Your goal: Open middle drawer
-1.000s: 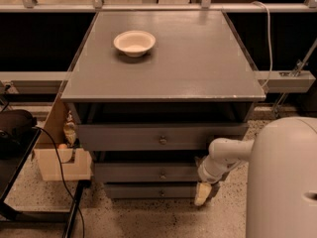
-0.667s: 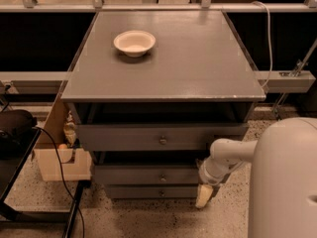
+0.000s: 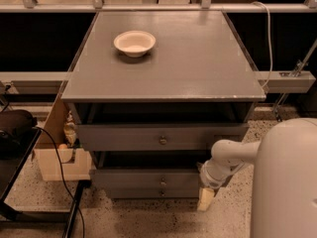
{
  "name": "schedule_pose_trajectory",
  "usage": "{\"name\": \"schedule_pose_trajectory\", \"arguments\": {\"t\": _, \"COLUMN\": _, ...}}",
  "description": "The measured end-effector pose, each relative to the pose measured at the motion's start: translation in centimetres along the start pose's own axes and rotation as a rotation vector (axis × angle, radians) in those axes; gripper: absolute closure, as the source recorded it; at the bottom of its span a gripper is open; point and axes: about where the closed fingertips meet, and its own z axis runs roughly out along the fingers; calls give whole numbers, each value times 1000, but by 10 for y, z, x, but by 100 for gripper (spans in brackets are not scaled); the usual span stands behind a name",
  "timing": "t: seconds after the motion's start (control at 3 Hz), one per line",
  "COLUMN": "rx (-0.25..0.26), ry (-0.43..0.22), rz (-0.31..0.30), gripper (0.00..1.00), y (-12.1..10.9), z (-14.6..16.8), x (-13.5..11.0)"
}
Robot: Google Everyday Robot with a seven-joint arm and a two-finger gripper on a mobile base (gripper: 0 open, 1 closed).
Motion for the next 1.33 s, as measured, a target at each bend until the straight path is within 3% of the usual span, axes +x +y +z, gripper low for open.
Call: {"name": "schedule_pose_trajectory", "arguments": {"t": 1.33, "rx": -102, "ry": -1, "rz": 33, "gripper": 0, "y": 43, "z": -13, "x": 13}}
